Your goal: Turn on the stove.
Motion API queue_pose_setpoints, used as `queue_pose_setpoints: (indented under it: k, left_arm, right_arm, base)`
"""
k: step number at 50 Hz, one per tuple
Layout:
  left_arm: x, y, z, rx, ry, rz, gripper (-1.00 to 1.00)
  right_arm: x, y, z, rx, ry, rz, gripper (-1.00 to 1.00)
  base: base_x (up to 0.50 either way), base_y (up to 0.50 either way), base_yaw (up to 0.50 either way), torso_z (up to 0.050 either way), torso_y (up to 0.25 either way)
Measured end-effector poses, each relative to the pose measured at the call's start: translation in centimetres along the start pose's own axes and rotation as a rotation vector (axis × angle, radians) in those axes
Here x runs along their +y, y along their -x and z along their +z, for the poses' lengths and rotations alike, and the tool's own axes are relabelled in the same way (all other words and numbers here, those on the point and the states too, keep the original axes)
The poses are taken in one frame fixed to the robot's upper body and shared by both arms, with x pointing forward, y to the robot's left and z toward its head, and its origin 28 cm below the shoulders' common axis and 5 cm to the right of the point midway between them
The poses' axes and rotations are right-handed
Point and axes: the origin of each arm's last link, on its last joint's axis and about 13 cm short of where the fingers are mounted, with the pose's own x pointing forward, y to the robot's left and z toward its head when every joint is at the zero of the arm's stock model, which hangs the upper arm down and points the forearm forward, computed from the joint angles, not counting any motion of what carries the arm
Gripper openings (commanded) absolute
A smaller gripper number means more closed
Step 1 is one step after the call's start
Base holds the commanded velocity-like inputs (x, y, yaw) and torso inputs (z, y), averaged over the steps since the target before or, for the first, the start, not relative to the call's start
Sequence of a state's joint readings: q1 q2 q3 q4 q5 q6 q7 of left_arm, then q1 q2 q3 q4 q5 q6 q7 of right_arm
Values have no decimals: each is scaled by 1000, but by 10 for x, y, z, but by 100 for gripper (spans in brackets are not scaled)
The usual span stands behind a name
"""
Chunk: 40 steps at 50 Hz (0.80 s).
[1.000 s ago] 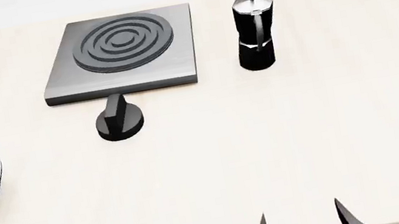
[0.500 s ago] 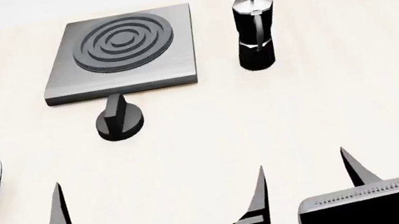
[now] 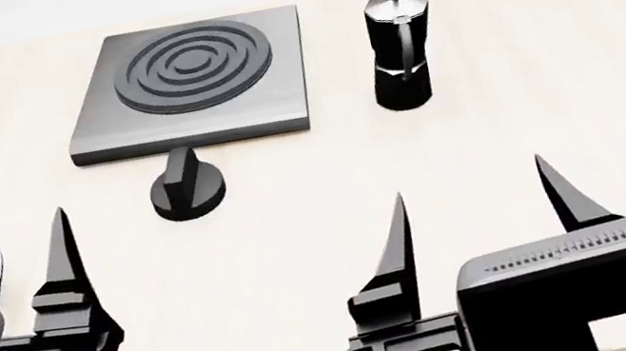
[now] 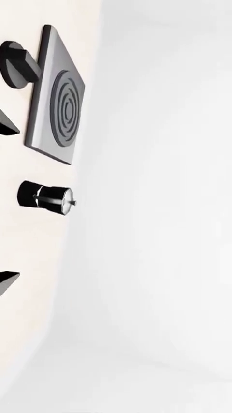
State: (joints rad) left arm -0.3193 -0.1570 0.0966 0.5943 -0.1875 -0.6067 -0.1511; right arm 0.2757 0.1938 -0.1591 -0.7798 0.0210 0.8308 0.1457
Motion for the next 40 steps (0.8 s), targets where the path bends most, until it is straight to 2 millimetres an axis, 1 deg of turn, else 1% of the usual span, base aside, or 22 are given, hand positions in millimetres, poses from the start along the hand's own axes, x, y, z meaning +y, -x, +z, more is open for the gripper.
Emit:
queue_pose_setpoints:
  k: [8, 15, 40]
  left_arm:
    - [-1, -2, 9, -34, 3, -8, 100]
    - [-2, -1, 13, -50, 8, -12, 100]
    - [-3, -1, 14, -56, 12, -15, 100]
  right_arm:
    - [-2, 0, 9, -33, 2, -7, 100]
    - [-2, 2, 13, -46, 1, -8, 100]
    - [0, 0, 10, -37, 28, -22, 100]
  base:
    - [0, 0, 0, 0, 0]
    - [0, 0, 0, 0, 0]
    - [0, 11, 0, 0, 0]
